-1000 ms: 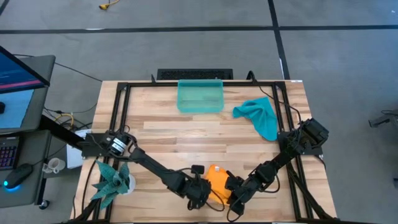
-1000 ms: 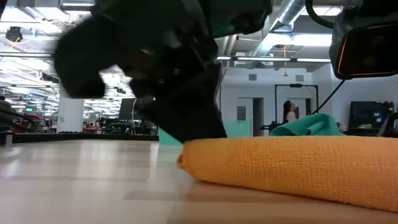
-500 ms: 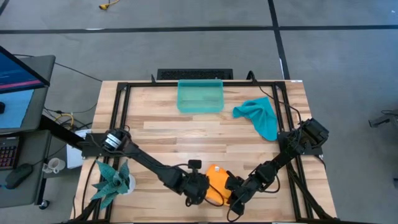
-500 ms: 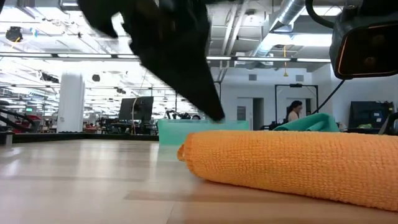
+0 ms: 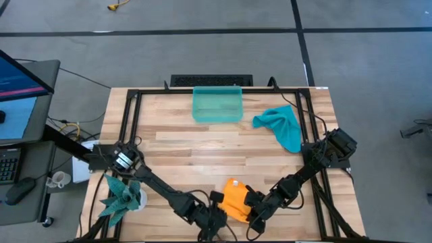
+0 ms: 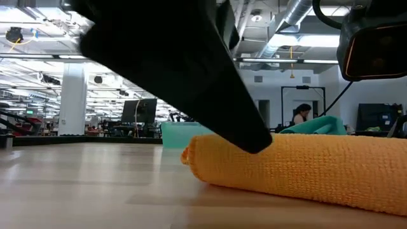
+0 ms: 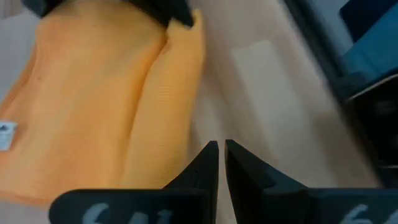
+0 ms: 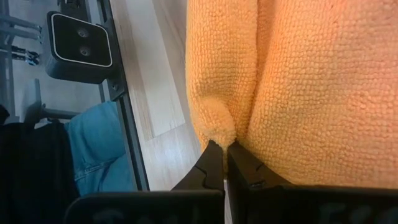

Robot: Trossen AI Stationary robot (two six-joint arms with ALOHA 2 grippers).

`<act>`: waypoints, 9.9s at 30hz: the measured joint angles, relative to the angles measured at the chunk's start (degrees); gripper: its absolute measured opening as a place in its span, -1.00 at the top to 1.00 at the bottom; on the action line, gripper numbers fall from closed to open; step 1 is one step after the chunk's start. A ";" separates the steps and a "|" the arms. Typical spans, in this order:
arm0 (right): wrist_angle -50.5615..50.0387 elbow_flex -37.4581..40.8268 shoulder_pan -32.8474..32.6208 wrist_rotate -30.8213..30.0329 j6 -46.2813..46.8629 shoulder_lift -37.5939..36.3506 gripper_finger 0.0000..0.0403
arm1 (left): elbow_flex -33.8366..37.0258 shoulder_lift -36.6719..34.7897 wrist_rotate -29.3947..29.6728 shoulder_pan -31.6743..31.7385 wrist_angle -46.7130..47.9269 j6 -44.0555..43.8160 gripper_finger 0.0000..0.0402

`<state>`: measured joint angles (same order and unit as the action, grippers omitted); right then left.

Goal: Roll microfiber towels into tight, uniform cylinder then place into a basket
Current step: Roll the yellow microfiber cloth on the table

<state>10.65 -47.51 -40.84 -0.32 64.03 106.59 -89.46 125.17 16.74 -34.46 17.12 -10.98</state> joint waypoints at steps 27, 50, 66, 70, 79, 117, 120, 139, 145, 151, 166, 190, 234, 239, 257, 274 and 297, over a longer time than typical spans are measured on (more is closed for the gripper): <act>-0.02 0.00 -0.02 0.00 -0.15 0.00 0.94 | -0.01 0.54 3.77 1.40 -0.17 -1.02 0.90; -0.30 0.00 -0.02 -0.02 -0.07 0.00 0.94 | -3.90 0.05 7.36 0.24 2.33 -5.48 0.90; -0.28 0.00 -0.02 -0.08 -0.61 0.00 0.94 | -4.25 1.50 8.01 2.88 9.81 -8.63 0.90; -0.28 0.00 -0.02 -0.09 -0.61 0.00 0.94 | -4.23 1.70 8.01 3.33 10.48 -8.74 0.90; -0.23 0.01 0.00 0.06 -1.06 0.00 0.94 | -4.24 2.04 7.95 3.33 10.16 -9.24 0.90; -0.28 0.00 -0.04 0.35 -1.05 0.02 0.94 | -16.02 5.29 11.99 -1.05 23.91 -9.71 0.90; -0.28 0.00 -0.07 0.35 -1.05 0.02 0.94 | -13.24 5.34 9.01 0.07 17.98 -8.09 0.90; -0.29 0.02 -0.07 0.33 -2.67 0.04 0.73 | -6.00 5.11 1.88 2.30 10.99 -16.48 0.90; -0.19 0.02 0.52 1.55 -2.91 0.03 0.46 | -6.00 5.00 -2.48 2.20 11.15 -22.77 0.90; -2.29 0.25 3.11 9.83 -6.10 -2.50 0.30 | -6.00 5.02 -3.39 2.43 11.02 -27.78 0.90; -23.24 0.22 -5.00 -17.69 -22.60 -20.57 0.34 | -5.87 5.29 -2.66 3.35 8.40 -33.84 0.90; -8.90 -2.05 -16.43 -50.53 -66.35 -25.95 0.39 | -5.74 5.53 -2.99 6.21 4.34 -34.29 0.90; -21.39 -2.03 -13.25 -32.26 -38.11 -2.21 0.01 | -5.85 5.40 -2.61 9.21 4.36 -32.76 0.90; -22.38 -2.07 -11.63 -30.15 -34.55 -2.32 0.03 | -5.85 5.37 -2.61 9.21 4.35 -32.79 0.90; -26.96 -1.11 -8.15 -28.92 -23.46 -2.56 0.48 | -5.89 5.33 -2.61 9.18 4.33 -28.92 0.88; -26.90 -1.03 -8.15 -28.62 -17.46 -2.50 0.90 | -6.10 5.31 -2.74 9.05 4.58 -19.37 0.46; -26.30 -2.17 -7.14 -24.06 -5.46 -5.90 0.91 | -14.20 7.76 12.66 0.43 11.44 2.66 0.53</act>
<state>-15.65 -49.68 -47.98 -24.38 58.57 100.68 -103.66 132.93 29.40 -34.03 28.56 -8.32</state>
